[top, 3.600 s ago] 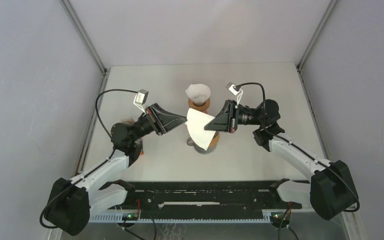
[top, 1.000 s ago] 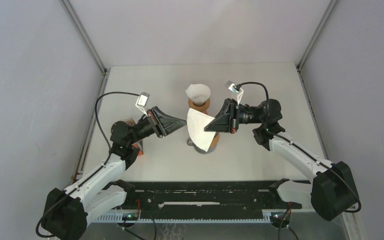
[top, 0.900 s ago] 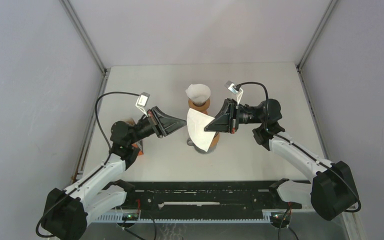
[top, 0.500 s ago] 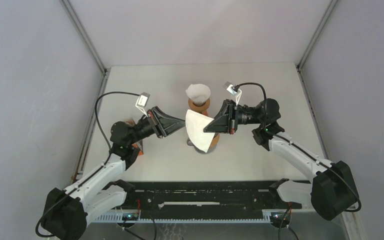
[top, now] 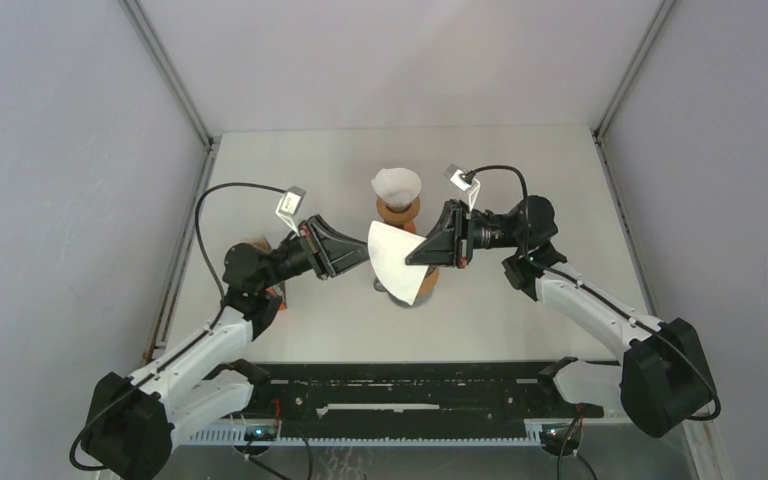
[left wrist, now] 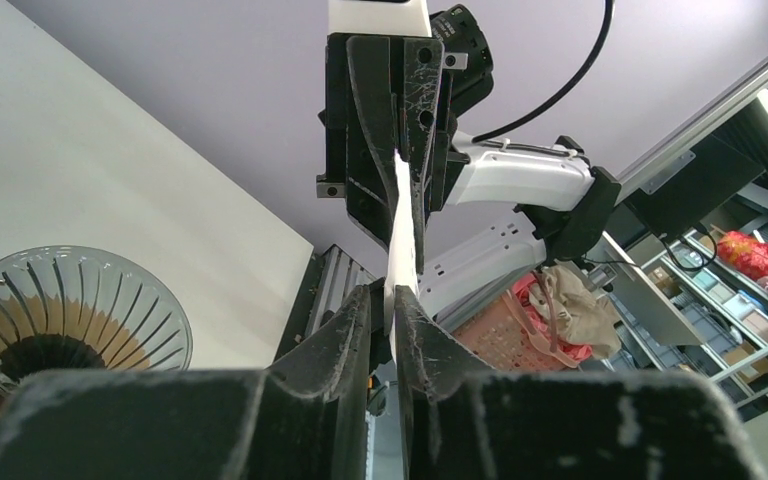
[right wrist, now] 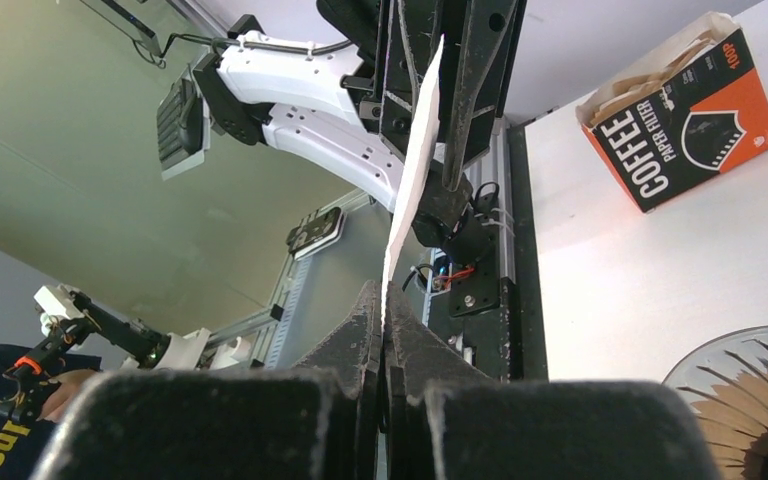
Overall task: Place the coffee filter in the dripper
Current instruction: Place the coffee filter in the coffee dripper.
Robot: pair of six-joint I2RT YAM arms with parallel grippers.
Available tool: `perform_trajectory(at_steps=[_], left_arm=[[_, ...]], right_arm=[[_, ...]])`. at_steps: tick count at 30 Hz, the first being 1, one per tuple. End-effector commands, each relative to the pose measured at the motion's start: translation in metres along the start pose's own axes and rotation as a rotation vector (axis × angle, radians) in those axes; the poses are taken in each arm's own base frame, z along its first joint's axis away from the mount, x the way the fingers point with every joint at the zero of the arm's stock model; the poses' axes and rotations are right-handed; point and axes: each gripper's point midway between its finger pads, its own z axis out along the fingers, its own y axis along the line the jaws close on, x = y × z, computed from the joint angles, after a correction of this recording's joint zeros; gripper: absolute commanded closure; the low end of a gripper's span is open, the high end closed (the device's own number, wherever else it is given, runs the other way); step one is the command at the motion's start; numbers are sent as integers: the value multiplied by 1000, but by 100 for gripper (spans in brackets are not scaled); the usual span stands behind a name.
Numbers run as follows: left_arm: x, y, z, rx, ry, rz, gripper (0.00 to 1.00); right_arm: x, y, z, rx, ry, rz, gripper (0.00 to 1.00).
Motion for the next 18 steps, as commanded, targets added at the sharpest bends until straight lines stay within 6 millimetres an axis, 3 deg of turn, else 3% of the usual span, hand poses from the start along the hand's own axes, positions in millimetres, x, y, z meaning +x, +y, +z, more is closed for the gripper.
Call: perform_trajectory(at_steps=[1, 4, 10, 16, 18], left_arm=[[-14, -29, 9, 87, -8, 65, 81], [-10, -32, 10, 98, 5, 59, 84], [-12, -32, 9, 89, -12, 64, 100], [-17, -11, 6, -65, -32, 121, 100], [-20, -3, 4, -138, -45, 142, 100]], right_arm=[[-15, 9, 5, -20, -18, -72, 100], [-14, 7, 6, -20, -15, -68, 100], [-13, 0, 6, 6, -14, -56, 95], [-16, -11, 0, 72, -33, -42, 79], [-18, -14, -3, 95, -43, -39, 64]])
